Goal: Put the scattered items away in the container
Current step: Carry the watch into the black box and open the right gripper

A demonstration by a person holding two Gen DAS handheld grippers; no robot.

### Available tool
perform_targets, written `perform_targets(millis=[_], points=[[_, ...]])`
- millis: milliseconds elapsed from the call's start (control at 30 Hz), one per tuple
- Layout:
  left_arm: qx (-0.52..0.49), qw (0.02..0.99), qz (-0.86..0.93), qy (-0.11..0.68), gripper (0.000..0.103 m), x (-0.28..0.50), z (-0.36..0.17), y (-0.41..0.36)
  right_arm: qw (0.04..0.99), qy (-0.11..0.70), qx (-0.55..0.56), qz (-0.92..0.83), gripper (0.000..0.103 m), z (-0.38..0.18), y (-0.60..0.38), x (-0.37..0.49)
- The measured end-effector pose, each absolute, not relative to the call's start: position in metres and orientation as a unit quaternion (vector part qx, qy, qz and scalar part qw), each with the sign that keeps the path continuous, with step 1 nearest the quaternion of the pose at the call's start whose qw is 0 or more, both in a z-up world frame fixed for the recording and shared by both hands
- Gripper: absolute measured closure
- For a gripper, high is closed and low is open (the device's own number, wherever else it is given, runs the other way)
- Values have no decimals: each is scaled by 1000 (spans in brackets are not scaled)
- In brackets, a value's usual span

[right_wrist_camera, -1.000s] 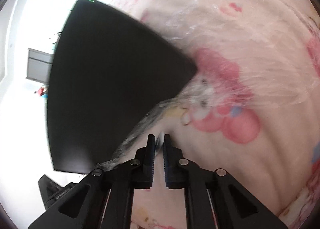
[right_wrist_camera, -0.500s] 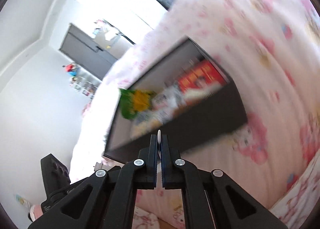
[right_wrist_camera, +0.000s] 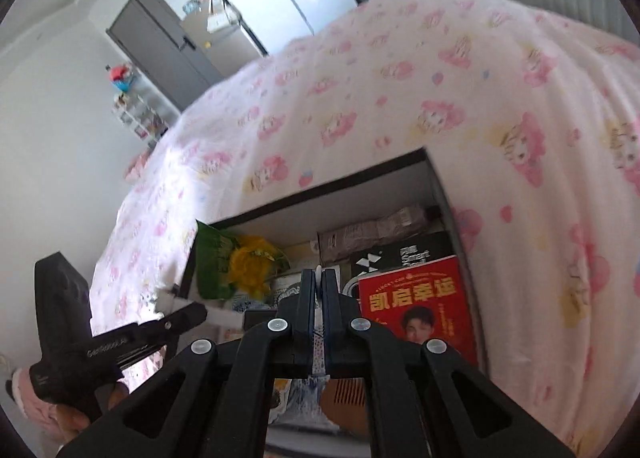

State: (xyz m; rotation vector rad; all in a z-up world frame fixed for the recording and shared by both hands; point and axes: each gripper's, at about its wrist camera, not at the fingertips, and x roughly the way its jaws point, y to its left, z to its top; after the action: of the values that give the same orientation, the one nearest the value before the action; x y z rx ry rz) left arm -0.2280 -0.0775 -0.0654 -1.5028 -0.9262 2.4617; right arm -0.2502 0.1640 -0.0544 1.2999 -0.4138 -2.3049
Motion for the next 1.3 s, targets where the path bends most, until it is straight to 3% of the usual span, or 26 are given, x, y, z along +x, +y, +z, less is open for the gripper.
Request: perform_targets(millis=[100,200,333,400,600,667,733,1033,1300], points=[[-526,45,797,-291,99,-245,-88,-75,223,-120,494,-832,100,-75,148,-265],[-552,33,792,-260,90,-243,-88,-81,210,-102,509,-829,97,-89,141,-272],[-539,55,803,-249,67,-232,-69,-79,182,-113,495,-842,95,-80,165,-264],[-527,47,814,-239,59,-225,-61,-74,171,-112,472,-857,88,-72,178,-258],[-505,77,829,-227,61,-215,-50,-49,189,-110,441,-870,86,-49,196,-233],[-536,87,810,-222,73,-227,-68,-37,217,-95,471,-850,86,-56,183,-234],[-571,85,785,-227,77,-239,-86,-29,229,-86,511,-824,86,-73,166,-240],[-615,90,744,-243,77,-263,-124,-17,208,-73,569,-792,86,-123,140,-263],[-549,127,795,-222,76,-227,-69,-4,188,-50,517,-833,86,-81,149,-233]])
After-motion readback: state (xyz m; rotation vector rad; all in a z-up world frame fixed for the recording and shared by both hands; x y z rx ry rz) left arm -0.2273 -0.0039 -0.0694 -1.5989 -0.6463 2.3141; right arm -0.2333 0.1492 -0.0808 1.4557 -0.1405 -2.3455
